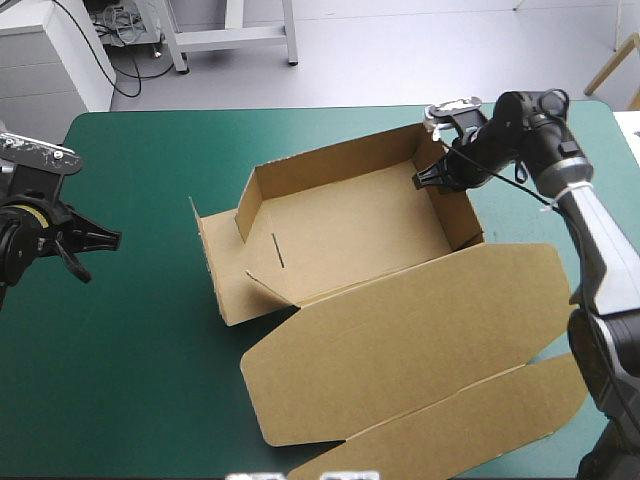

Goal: Fold the box

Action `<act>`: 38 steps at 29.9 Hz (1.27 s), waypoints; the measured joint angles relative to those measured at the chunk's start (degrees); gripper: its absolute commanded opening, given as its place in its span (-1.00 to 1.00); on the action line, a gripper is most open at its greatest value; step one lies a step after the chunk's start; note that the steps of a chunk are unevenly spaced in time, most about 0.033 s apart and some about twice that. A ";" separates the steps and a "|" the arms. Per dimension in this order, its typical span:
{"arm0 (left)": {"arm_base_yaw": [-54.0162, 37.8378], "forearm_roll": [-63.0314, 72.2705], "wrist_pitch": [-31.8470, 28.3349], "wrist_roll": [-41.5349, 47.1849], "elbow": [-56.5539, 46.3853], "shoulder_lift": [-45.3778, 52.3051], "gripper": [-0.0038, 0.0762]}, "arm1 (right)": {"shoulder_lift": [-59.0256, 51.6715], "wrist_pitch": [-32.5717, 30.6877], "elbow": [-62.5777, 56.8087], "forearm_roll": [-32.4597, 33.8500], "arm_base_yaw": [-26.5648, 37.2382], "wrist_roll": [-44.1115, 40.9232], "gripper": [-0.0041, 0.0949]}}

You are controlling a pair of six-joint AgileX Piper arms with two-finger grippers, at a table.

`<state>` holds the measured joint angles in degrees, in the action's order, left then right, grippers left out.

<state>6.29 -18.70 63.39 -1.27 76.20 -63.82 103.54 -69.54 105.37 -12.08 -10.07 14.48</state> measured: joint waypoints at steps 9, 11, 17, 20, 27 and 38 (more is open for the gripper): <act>-8.76 5.76 -1.61 -4.19 0.00 0.00 -0.86 | -11.95 -1.19 0.17 -5.71 7.33 4.86 -0.96; -12.56 11.02 -1.83 -7.91 0.00 -0.26 -0.86 | -13.83 -1.46 0.18 -5.82 8.61 5.17 -0.96; -23.45 34.07 -2.34 -23.52 -4.27 -3.06 -0.86 | -17.03 -1.84 0.18 -6.25 9.36 6.22 -0.96; -27.49 45.69 -3.40 -33.77 -10.08 -5.44 -0.86 | -17.49 -1.84 0.24 -7.17 9.36 6.87 -0.96; -28.60 64.48 -12.61 -45.38 -21.64 -10.91 -0.87 | -17.53 -1.84 -0.34 -8.30 9.36 7.71 -0.96; -28.66 76.64 -12.27 -49.65 -24.01 -17.68 -0.05 | -17.53 -1.84 -2.87 -8.79 9.36 8.82 -0.96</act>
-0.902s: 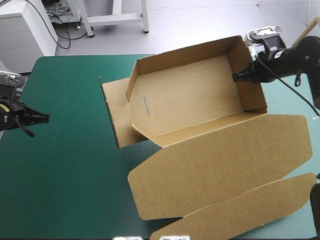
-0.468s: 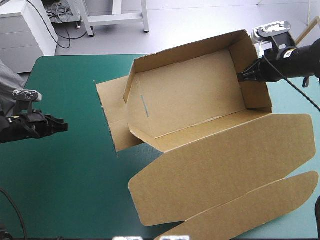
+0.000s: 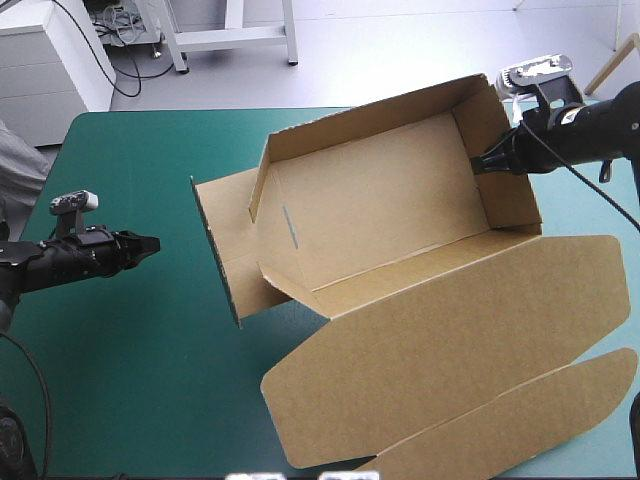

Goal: Fold the box

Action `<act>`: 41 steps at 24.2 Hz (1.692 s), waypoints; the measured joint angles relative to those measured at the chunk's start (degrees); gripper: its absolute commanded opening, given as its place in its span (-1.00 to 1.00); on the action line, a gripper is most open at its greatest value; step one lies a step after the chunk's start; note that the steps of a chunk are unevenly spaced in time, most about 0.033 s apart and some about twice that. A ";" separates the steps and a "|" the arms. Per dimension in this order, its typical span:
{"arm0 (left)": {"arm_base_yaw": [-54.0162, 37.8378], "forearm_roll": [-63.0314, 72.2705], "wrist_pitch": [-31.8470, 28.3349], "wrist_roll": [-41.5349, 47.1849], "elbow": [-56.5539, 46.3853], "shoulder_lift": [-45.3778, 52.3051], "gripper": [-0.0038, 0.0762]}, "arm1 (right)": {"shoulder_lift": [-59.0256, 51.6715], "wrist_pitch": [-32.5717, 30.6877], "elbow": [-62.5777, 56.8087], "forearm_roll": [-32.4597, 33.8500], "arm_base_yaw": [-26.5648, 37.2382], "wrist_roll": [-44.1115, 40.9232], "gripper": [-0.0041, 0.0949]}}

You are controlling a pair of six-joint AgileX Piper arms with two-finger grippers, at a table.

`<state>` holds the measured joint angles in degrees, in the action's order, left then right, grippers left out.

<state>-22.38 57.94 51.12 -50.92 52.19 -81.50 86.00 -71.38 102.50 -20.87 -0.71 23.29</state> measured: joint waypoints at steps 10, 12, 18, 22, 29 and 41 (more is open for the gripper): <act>7.67 9.70 6.64 -9.49 0.00 -2.95 0.26 | 0.00 1.16 -0.14 -2.65 0.00 0.84 -0.96; 11.34 11.68 7.67 -11.28 0.00 -3.06 0.26 | 0.00 2.08 -0.14 -2.65 0.00 0.48 -0.96; 15.20 19.32 14.66 -13.68 0.00 -3.06 0.26 | 0.00 3.80 -0.14 -2.60 0.00 0.45 -0.95; 15.35 24.23 16.30 -14.75 0.00 -3.06 0.26 | 0.67 4.40 -0.14 -1.24 0.00 -0.62 -0.95; 15.35 30.39 16.30 -15.18 0.00 -3.06 0.26 | 1.84 9.34 -0.26 3.07 -2.21 -4.42 -0.94; 15.35 33.45 15.88 -16.23 0.64 -3.06 0.26 | 3.31 17.10 -0.26 16.12 -12.92 -15.10 -0.94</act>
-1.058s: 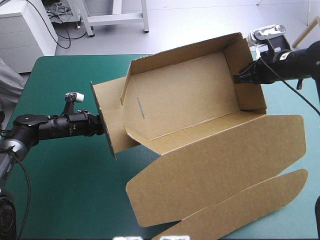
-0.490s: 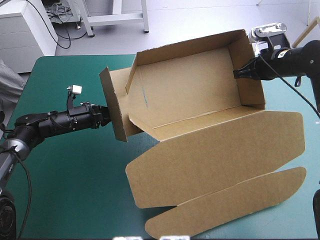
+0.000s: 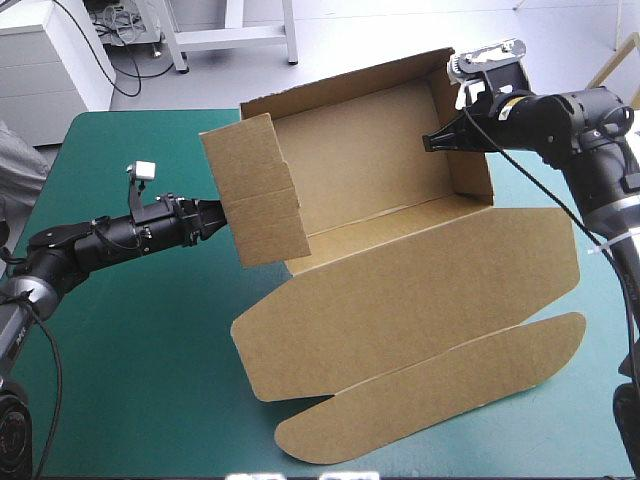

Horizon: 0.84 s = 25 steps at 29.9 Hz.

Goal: Fold the box

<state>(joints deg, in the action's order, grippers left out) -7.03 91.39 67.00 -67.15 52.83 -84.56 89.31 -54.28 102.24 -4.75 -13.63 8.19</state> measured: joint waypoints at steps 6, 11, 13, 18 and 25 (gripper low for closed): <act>0.21 0.69 0.05 -0.18 2.70 0.00 0.26 | 1.08 1.06 0.00 4.16 -2.36 -3.48 -0.94; 2.91 0.76 0.04 -1.16 4.70 0.00 0.26 | 1.39 2.98 -0.07 4.75 -3.85 -4.47 -0.94; 3.77 0.76 0.15 -1.47 5.66 0.00 0.26 | 1.39 3.35 -0.07 5.85 -4.01 -4.84 -0.94; 5.38 0.76 0.15 -1.54 8.32 0.00 0.26 | 1.39 3.54 -0.07 7.25 -4.06 -5.98 -0.94; 7.73 0.57 0.30 -0.88 11.69 0.00 0.26 | 1.39 3.95 -0.07 8.08 -4.06 -6.59 -0.94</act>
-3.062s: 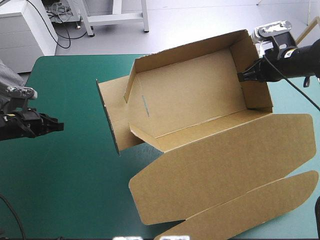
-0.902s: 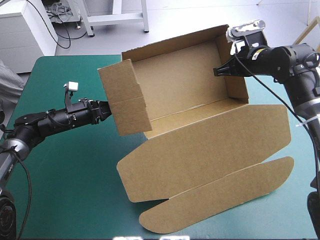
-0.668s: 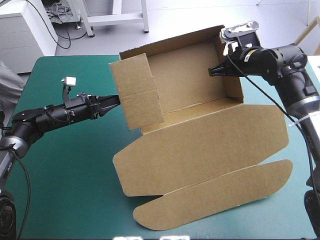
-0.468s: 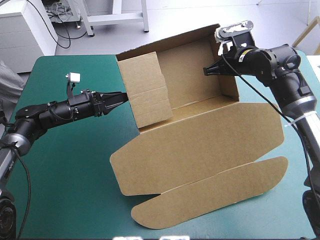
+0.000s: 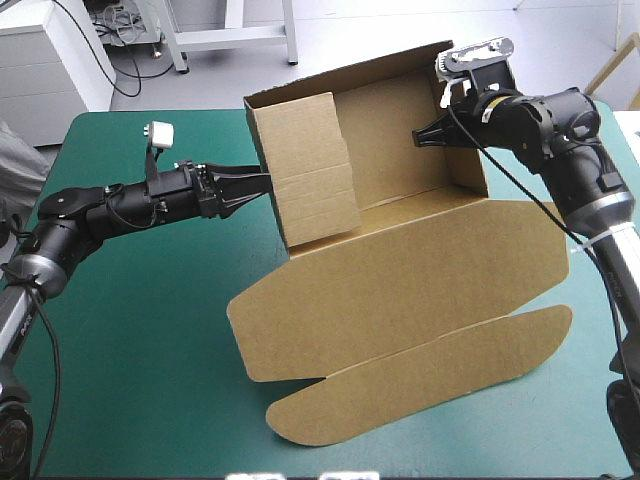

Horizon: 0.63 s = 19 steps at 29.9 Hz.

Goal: Fold the box

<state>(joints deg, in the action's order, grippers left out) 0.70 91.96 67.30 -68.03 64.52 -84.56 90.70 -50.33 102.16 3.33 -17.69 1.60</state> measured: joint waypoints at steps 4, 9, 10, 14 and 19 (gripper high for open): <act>1.54 -0.25 -0.92 0.20 0.81 0.00 0.26 | 0.00 0.25 0.00 0.75 0.00 -0.07 -0.94; 2.41 -0.80 -1.50 1.67 1.21 0.00 0.26 | 0.00 0.32 0.00 1.18 0.05 -0.41 -0.94; 2.55 -1.43 -1.80 2.50 1.54 0.00 0.26 | 0.00 0.32 0.00 1.37 0.05 -0.41 -0.94; 5.27 -10.21 -7.61 9.21 6.17 0.00 0.26 | 0.00 0.44 0.00 2.15 0.11 -0.67 -0.94; 11.57 -32.03 -16.79 24.33 15.95 -0.10 0.26 | 0.42 1.75 0.00 3.41 0.15 -2.50 -0.93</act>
<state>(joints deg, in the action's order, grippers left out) 12.27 59.93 50.51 -43.71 80.47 -84.66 91.12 -48.58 102.16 6.73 -17.53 -0.90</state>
